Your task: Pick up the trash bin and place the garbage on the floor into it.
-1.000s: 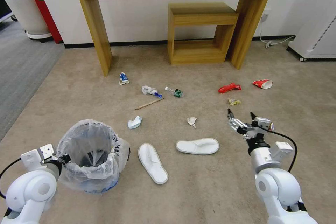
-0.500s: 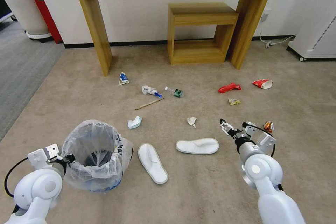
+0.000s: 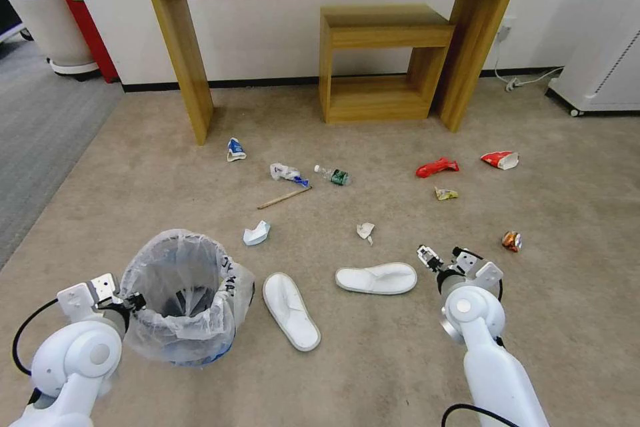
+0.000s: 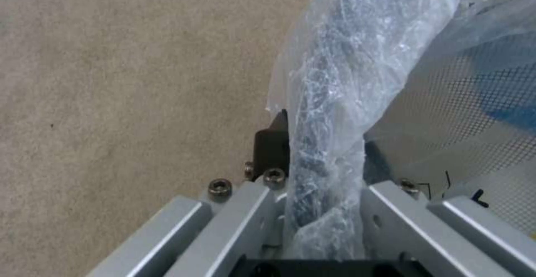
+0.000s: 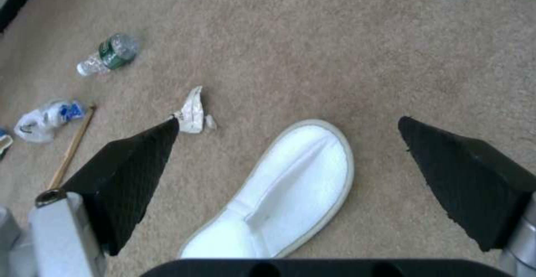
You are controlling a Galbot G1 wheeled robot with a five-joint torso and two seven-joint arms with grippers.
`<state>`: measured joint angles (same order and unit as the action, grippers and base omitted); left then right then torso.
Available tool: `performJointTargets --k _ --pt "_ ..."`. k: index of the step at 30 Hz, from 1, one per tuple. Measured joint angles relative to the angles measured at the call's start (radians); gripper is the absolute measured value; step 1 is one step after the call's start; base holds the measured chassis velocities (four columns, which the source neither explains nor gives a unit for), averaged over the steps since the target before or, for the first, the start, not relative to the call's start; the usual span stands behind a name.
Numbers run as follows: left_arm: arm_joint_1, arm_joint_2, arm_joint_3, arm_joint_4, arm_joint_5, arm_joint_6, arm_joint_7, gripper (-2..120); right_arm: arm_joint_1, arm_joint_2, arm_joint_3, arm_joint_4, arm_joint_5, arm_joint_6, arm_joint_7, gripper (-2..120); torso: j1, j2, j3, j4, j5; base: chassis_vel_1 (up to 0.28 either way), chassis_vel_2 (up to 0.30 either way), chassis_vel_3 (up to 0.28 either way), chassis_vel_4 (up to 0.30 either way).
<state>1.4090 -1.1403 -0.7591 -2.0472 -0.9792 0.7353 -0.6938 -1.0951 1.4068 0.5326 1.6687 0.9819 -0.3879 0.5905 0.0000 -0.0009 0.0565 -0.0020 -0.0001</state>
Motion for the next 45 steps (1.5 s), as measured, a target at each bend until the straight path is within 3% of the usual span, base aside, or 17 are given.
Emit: performJointTargets --k 12,18,32,35,45 --pt "0.017 -0.004 -0.005 -0.012 0.009 0.000 0.000 1 0.027 0.032 0.001 -0.076 -0.023 0.020 -0.009 100 0.000 0.000 0.000 -0.0001 0.0000 0.000 0.000 0.000 0.000" --pt "0.034 -0.009 -0.007 -0.021 0.012 0.000 0.001 1 0.086 0.085 0.014 -0.193 -0.045 0.053 -0.016 100 0.000 0.000 0.000 0.0000 -0.0001 0.000 0.000 0.000 0.000" --pt "0.048 -0.029 0.004 -0.025 0.042 -0.003 0.014 1 0.136 0.180 -0.017 -0.329 -0.106 0.130 -0.018 100 0.000 0.000 0.000 0.0000 -0.0001 0.000 0.000 0.000 0.000" --pt "0.062 -0.035 0.005 -0.024 0.062 -0.013 0.028 1 0.190 0.204 -0.022 -0.437 -0.136 0.173 -0.017 100 0.000 0.000 0.000 0.0000 -0.0001 0.000 0.000 0.000 0.000" --pt "0.066 -0.038 0.005 -0.025 0.069 -0.014 0.032 1 0.270 0.203 -0.022 -0.583 -0.185 0.228 -0.029 93 0.000 0.000 0.000 -0.0001 0.0000 0.000 0.000 0.000 0.000"
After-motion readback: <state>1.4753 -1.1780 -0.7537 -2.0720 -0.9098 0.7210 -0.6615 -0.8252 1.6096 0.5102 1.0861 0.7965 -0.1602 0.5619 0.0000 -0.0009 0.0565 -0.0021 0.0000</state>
